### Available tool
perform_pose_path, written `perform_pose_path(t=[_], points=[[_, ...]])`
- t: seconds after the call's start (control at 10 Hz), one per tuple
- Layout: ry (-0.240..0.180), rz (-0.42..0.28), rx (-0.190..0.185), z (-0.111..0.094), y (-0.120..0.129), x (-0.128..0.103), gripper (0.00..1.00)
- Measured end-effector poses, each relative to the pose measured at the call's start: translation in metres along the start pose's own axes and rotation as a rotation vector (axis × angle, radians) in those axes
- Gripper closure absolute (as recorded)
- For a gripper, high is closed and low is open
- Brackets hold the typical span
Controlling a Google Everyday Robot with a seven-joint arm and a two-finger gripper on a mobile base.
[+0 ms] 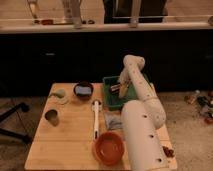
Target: Place eraser in table surface
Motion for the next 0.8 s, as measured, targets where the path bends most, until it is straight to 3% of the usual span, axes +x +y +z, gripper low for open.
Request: perform_pose_path(t=[0.2,0.3,0.6,0.8], points=[[-0.010,0.007,-0.006,0.005,0.002,-0.001,0.23],[-0.013,0.010,-0.008,0.006,0.004,0.000,0.30],[-0.015,0.004,-0.001,-0.004,0.013,-0.001,0.60],[-0.023,-0.016,0.021,-0.025,0.024,-0.008,0.80]])
